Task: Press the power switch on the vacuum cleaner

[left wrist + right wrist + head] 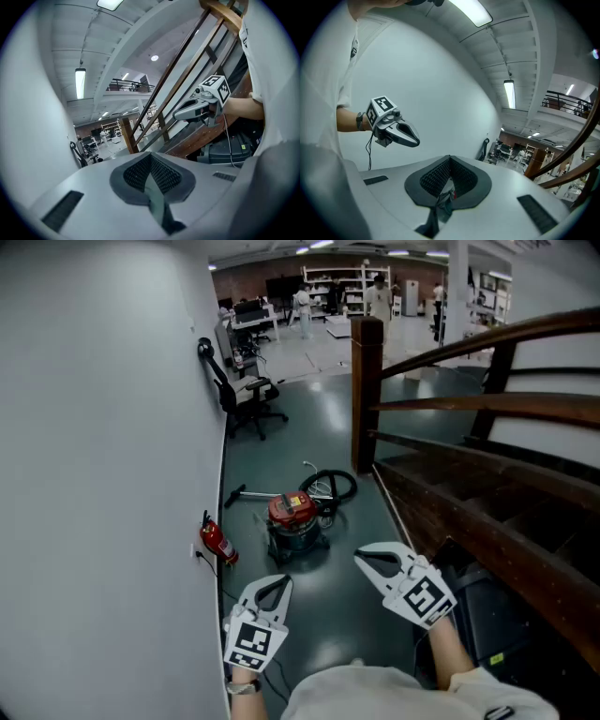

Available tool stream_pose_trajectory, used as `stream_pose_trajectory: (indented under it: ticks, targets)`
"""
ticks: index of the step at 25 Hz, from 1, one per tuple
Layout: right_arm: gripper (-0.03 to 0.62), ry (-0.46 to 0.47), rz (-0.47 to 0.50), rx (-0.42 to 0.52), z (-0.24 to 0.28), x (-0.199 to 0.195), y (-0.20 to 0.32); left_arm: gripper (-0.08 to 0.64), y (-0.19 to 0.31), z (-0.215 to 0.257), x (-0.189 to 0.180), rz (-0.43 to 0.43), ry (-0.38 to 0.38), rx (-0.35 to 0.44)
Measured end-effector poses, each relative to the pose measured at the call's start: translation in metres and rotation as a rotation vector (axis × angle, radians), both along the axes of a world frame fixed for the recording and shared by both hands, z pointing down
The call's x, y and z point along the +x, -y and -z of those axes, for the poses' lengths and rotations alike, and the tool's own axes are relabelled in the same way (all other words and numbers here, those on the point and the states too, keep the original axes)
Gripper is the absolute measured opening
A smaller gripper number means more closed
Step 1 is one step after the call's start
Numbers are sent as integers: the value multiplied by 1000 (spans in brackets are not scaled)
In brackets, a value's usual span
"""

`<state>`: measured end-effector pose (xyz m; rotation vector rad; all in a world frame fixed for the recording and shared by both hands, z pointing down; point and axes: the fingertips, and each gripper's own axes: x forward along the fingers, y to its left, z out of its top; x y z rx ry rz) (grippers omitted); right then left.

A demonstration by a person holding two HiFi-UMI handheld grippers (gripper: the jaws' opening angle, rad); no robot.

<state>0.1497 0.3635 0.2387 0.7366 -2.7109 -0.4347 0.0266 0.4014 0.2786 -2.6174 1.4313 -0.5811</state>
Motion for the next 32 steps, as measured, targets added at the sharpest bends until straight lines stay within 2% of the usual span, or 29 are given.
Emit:
stream_pose_trajectory:
  ticks: [4, 9, 20, 32]
  targets:
    - [28, 12, -4, -5, 1, 1, 4, 2, 4, 1, 3, -6, -1, 8]
    - [28, 75, -17, -33, 5, 9, 13, 2, 10, 1, 5, 4, -1, 9]
    - [28, 88, 31, -32, 8, 21, 27, 2, 28, -3, 20, 22, 2, 1]
    - [29, 85, 62, -49, 5, 59, 53, 2, 49, -1, 50, 92, -5, 17]
